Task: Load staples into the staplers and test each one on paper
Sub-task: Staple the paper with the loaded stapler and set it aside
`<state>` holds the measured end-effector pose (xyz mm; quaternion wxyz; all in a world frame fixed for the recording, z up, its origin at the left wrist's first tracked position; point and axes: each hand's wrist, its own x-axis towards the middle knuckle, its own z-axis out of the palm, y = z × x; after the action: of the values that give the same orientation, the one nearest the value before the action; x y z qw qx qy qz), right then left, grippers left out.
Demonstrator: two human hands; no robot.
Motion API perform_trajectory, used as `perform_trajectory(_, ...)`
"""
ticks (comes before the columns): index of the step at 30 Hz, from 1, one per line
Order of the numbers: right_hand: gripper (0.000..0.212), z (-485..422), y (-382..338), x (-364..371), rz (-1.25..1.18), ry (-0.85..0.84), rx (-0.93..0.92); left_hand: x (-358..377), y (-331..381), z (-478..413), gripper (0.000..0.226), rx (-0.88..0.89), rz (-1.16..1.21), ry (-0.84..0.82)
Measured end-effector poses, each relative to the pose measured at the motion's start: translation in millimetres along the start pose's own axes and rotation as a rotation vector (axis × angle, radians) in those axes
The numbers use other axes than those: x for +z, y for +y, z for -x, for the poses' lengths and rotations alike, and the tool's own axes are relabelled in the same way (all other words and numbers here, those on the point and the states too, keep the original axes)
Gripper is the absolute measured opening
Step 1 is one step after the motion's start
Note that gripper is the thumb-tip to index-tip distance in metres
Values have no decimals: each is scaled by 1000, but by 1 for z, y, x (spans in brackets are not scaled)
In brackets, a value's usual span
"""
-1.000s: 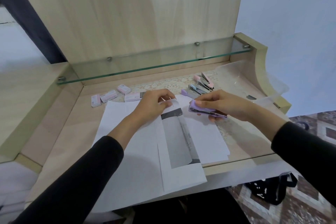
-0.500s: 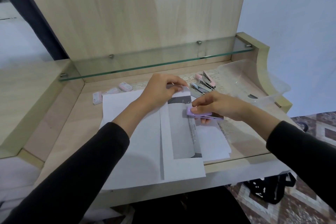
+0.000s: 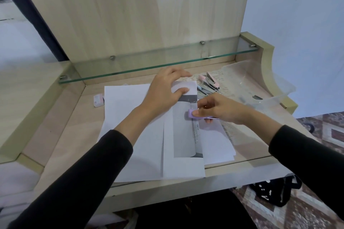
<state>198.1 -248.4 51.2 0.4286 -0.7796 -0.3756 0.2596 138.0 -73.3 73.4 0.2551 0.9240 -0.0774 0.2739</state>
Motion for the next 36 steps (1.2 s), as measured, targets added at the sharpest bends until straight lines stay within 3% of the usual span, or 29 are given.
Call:
perform_trajectory(3, 35, -1, 0, 0, 44, 35, -21, -1, 0, 12, 26, 104, -82, 94)
perform_trajectory(9, 40, -1, 3, 4, 110, 77, -19, 4, -3, 40, 26, 179, -162, 69)
perform_trajectory(17, 46, 0, -5, 6, 214, 136, -45, -5, 4, 26, 95, 80, -247, -147)
perform_trajectory(20, 44, -1, -5, 6, 243, 169, -62, -3, 5, 24, 110, -25, -311, -246)
perform_trajectory(28, 52, -5, 1, 13, 309, 216, -101, 2, -8, 29, 109, -25, -278, -240)
perform_trajectory(36, 42, 0, -1, 13, 81, 67, -36, -3, -15, 33, 111, -82, -259, -260)
